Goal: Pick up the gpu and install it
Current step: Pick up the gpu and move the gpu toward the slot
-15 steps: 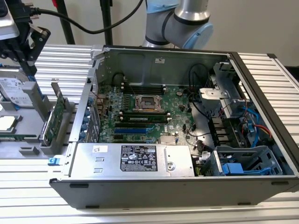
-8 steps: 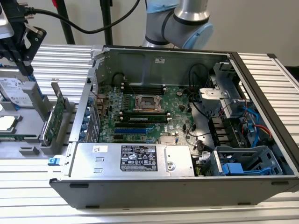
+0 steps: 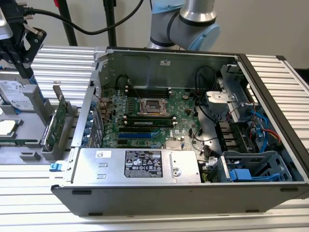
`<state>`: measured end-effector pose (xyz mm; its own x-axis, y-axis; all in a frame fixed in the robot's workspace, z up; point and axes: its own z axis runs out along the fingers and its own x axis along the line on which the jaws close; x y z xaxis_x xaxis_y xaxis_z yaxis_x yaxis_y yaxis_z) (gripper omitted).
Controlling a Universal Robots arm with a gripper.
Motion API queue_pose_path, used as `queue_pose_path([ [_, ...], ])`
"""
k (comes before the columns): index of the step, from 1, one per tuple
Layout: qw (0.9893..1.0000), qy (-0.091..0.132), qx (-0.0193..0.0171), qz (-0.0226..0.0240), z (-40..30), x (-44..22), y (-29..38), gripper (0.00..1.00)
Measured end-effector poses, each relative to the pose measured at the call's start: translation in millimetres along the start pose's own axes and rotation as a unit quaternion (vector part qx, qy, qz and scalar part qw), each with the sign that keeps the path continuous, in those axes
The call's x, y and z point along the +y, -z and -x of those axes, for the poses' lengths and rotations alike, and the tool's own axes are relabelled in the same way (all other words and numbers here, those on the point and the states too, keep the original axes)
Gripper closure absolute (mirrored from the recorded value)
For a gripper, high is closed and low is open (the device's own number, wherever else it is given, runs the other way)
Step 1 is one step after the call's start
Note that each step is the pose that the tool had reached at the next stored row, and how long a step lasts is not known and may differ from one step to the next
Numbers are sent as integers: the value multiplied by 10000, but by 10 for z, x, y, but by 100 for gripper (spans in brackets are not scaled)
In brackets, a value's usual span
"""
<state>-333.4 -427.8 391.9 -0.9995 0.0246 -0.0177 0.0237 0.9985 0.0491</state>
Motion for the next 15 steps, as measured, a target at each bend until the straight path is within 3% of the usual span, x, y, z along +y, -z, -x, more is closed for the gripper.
queue_pose_path([
  [15, 10000, 0, 0, 12, 0, 0, 0, 100],
])
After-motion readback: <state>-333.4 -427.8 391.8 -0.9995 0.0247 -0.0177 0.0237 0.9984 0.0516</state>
